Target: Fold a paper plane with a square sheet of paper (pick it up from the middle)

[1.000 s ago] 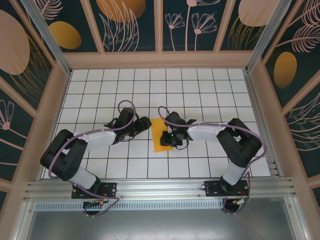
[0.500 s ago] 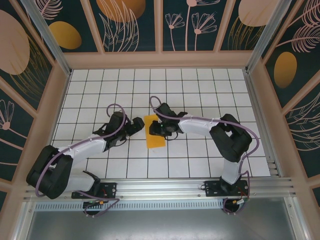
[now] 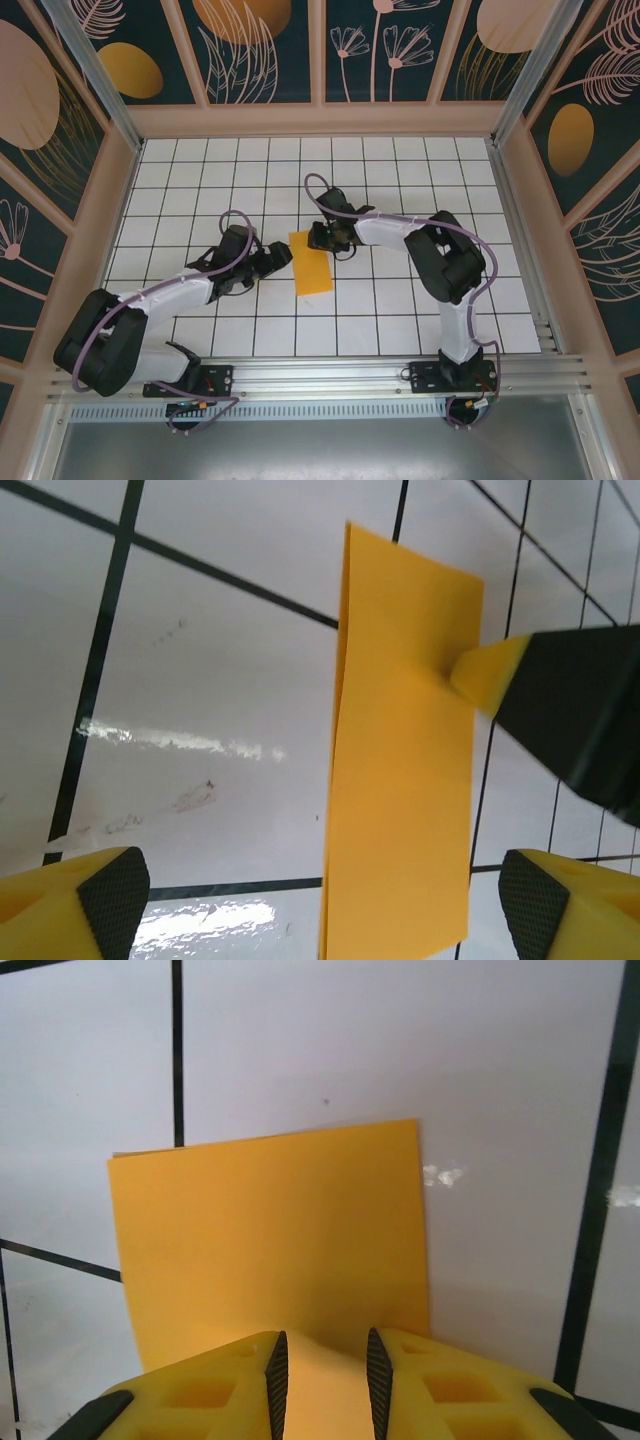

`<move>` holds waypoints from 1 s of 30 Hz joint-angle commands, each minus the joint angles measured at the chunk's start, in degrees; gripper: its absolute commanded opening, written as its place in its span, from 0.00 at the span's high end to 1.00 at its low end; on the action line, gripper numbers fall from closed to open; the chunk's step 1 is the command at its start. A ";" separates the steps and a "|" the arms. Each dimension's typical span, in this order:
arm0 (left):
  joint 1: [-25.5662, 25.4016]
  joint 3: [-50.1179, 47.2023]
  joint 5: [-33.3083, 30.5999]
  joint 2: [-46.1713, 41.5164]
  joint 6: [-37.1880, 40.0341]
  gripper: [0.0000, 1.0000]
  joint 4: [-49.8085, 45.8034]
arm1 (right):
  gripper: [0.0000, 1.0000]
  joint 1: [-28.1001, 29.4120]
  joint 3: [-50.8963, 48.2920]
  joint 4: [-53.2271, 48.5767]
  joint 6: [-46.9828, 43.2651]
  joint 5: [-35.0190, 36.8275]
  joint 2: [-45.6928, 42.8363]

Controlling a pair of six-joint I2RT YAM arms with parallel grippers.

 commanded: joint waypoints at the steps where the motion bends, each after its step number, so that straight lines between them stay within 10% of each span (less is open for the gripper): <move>1: 0.05 0.62 4.58 1.32 -0.44 0.10 -0.01 | 0.69 -0.17 0.43 -1.02 -0.48 1.48 1.98; 30: -6.78 1.17 12.11 6.46 -10.61 0.37 7.74 | 0.69 -4.11 -7.84 3.63 6.67 -3.56 3.09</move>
